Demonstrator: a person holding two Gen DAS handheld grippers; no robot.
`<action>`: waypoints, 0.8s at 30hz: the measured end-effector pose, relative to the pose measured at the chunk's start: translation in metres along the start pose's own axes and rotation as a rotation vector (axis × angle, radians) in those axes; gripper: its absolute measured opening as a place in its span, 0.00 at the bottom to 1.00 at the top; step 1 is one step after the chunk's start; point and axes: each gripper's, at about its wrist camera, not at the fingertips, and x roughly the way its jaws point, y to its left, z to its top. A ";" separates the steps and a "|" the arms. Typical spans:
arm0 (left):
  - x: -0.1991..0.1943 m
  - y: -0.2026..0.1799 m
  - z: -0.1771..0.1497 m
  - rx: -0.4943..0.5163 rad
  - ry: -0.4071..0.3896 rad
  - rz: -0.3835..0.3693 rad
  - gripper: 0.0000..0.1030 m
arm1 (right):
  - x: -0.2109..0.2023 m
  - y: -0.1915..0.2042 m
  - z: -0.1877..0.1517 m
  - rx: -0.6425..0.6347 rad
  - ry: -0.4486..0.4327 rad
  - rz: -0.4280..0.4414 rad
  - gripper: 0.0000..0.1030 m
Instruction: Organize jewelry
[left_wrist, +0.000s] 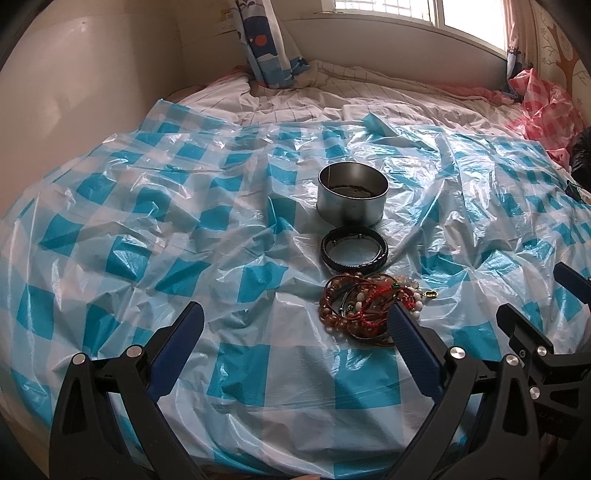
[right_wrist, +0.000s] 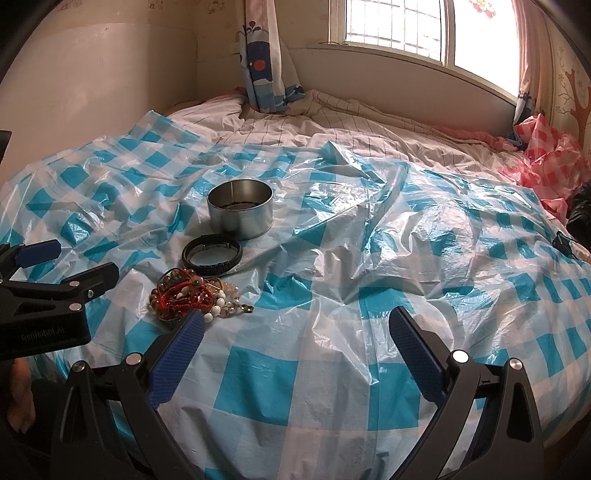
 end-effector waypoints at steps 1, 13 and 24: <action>0.000 0.002 0.000 -0.001 0.001 -0.001 0.93 | 0.001 0.000 0.000 0.000 0.001 0.000 0.93; 0.005 0.009 -0.002 0.001 0.033 -0.012 0.93 | 0.004 0.000 0.001 0.021 0.010 0.024 0.93; 0.033 0.018 0.002 0.000 0.117 -0.073 0.93 | 0.025 0.012 0.009 -0.043 0.036 0.077 0.93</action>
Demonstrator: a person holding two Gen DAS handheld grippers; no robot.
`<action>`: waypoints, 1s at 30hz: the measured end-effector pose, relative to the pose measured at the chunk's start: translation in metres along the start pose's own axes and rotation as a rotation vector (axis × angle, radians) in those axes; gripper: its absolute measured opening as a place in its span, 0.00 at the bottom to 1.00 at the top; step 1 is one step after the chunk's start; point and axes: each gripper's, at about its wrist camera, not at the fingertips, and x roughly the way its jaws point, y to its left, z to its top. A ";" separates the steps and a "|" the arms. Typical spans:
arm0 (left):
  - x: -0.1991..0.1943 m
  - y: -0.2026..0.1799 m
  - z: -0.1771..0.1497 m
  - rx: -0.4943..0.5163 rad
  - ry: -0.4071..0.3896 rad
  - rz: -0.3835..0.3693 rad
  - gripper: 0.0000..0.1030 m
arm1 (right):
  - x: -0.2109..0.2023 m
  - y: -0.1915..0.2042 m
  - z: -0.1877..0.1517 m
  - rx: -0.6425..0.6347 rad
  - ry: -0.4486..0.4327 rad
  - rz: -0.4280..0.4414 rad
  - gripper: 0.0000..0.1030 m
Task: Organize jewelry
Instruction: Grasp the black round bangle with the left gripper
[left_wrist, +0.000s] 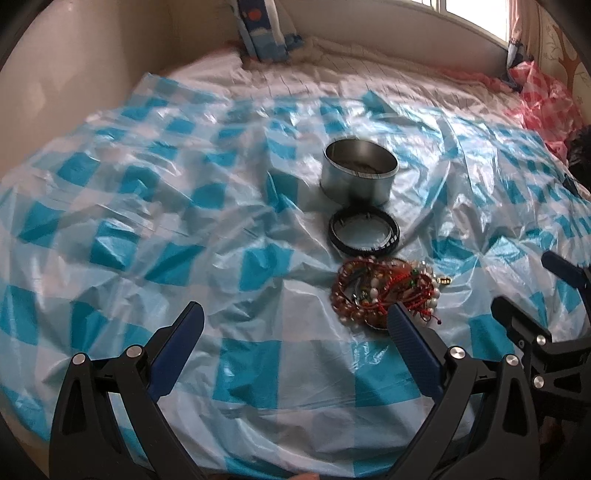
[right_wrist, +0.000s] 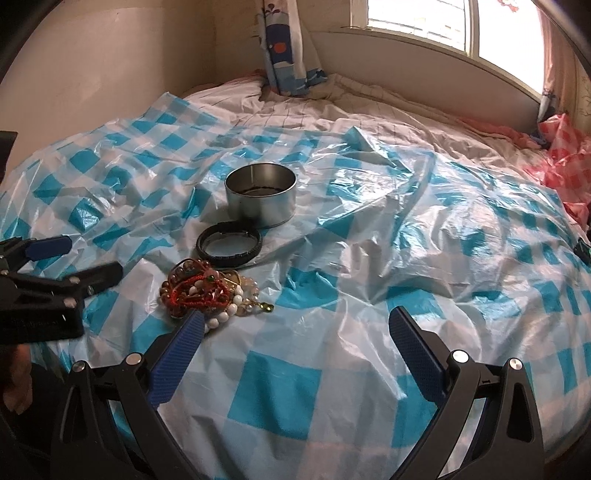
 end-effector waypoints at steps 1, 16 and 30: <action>0.007 0.000 0.001 -0.004 0.024 -0.025 0.93 | 0.002 0.001 0.002 -0.001 -0.004 0.000 0.93; 0.106 -0.029 0.074 0.019 0.115 -0.068 0.60 | 0.038 -0.025 0.021 0.085 0.017 0.016 0.93; 0.122 -0.011 0.080 -0.021 0.143 -0.201 0.07 | 0.042 -0.020 0.019 0.082 0.026 0.074 0.93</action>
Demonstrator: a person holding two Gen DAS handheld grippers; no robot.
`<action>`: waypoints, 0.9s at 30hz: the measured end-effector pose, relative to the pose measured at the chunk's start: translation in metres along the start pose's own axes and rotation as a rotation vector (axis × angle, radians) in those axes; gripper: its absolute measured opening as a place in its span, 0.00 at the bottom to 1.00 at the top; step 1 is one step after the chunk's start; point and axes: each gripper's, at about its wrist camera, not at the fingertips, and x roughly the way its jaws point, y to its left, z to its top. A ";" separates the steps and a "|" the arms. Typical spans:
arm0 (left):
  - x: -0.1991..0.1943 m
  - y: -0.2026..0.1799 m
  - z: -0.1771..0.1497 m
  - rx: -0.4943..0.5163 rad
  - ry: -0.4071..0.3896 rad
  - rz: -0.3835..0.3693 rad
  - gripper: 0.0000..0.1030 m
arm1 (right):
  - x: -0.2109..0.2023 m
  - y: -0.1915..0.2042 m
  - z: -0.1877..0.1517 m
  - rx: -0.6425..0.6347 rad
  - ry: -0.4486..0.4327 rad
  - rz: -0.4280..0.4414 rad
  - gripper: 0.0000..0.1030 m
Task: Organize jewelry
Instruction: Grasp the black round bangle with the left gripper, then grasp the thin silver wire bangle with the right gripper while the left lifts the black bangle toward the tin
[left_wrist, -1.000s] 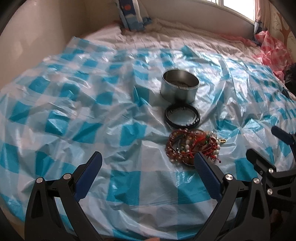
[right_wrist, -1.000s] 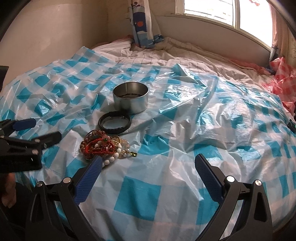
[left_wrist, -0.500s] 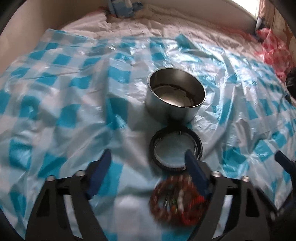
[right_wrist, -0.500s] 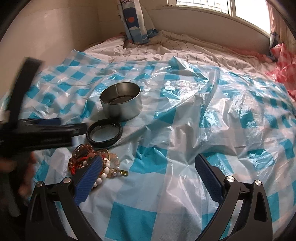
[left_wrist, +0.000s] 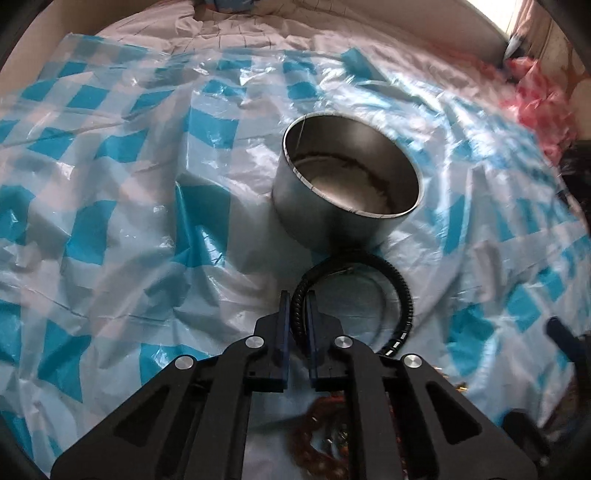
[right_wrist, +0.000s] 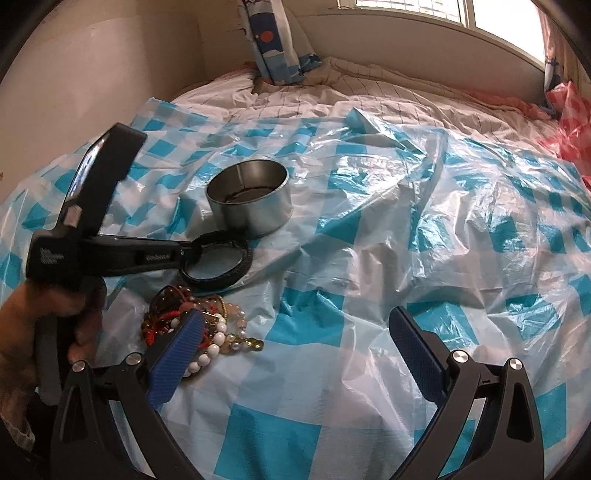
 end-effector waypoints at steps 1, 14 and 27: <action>-0.008 0.002 0.000 -0.005 -0.017 -0.006 0.07 | -0.001 0.001 0.000 -0.002 -0.007 0.005 0.93; -0.055 0.075 0.003 -0.219 -0.121 -0.052 0.07 | 0.062 0.042 0.046 -0.131 0.093 0.150 0.93; -0.058 0.096 0.001 -0.247 -0.132 -0.047 0.07 | 0.133 0.082 0.054 -0.229 0.257 0.181 0.69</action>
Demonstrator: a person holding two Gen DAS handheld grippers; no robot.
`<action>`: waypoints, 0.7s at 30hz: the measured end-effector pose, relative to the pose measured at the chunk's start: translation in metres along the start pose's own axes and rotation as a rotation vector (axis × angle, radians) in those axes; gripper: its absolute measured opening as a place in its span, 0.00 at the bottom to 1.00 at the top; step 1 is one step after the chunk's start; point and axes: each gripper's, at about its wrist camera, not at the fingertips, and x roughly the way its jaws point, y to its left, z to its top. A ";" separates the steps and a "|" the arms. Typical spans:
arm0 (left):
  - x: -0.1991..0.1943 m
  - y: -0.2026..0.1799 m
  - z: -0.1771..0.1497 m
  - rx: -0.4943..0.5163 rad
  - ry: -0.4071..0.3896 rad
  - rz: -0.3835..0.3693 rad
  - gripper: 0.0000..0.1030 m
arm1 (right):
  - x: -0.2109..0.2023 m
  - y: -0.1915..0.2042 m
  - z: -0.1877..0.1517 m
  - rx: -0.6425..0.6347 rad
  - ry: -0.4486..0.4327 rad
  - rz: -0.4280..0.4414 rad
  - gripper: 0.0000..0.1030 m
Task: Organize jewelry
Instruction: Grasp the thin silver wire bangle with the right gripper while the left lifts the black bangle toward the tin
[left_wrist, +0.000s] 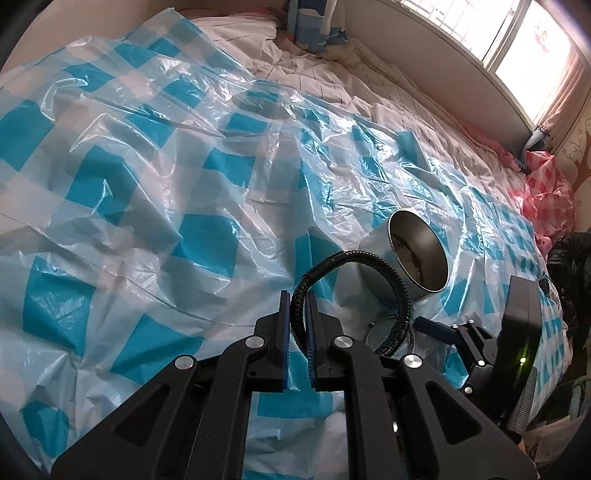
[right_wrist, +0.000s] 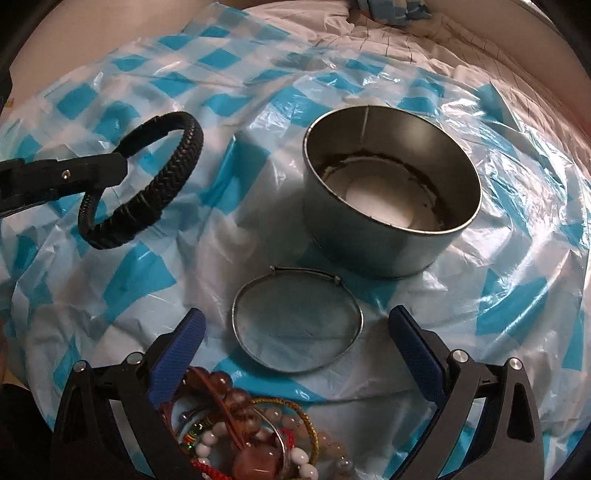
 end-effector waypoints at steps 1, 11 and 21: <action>0.000 0.000 0.000 0.004 0.001 -0.003 0.07 | -0.003 -0.003 -0.001 0.011 -0.010 0.003 0.63; 0.002 -0.024 -0.001 0.052 -0.005 -0.010 0.07 | -0.063 -0.026 -0.021 0.113 -0.206 -0.015 0.63; 0.021 -0.071 0.013 0.126 -0.036 0.025 0.07 | -0.120 -0.057 -0.020 0.181 -0.425 -0.121 0.63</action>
